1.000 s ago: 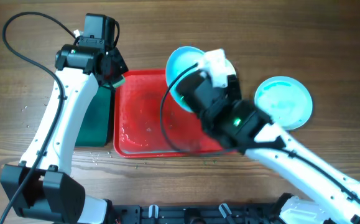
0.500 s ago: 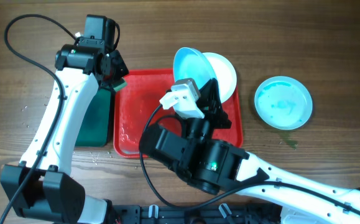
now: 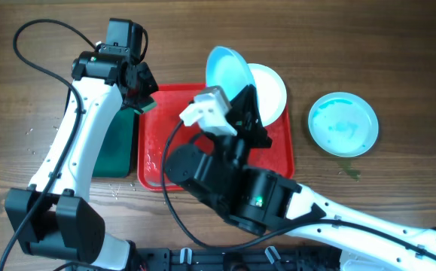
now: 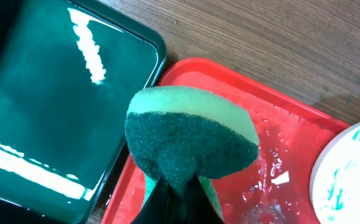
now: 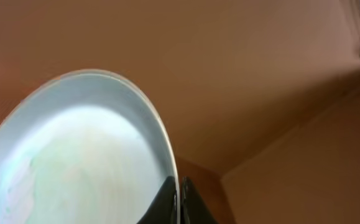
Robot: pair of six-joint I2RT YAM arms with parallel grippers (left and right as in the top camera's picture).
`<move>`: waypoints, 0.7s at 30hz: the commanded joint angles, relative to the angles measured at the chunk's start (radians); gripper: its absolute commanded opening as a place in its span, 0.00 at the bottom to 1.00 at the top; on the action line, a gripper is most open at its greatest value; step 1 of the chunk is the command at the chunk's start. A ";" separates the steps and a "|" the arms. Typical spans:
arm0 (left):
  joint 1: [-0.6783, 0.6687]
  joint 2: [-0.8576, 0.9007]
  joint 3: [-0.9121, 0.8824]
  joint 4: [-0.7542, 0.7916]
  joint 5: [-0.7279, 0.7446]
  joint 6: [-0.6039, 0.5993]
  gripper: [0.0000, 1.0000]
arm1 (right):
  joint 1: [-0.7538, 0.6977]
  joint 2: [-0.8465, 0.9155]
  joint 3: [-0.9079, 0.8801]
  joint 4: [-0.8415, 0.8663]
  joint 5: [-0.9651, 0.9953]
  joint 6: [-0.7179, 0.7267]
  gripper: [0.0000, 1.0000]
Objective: Clean dirty plates on tray and stack at the side
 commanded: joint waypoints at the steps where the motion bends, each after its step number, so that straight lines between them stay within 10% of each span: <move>1: 0.002 0.008 0.007 0.004 0.005 -0.016 0.04 | -0.019 0.004 -0.008 -0.275 -0.508 0.223 0.04; 6: 0.002 0.008 0.007 0.004 0.005 -0.017 0.04 | -0.257 -0.025 0.002 -0.525 -0.589 0.590 0.04; 13: 0.002 0.008 0.007 0.004 0.005 -0.017 0.04 | -0.862 -0.238 0.004 -0.512 -1.065 0.585 0.04; 21: 0.002 0.008 0.007 0.007 0.005 -0.017 0.04 | -1.408 0.024 0.003 -0.529 -1.215 0.557 0.04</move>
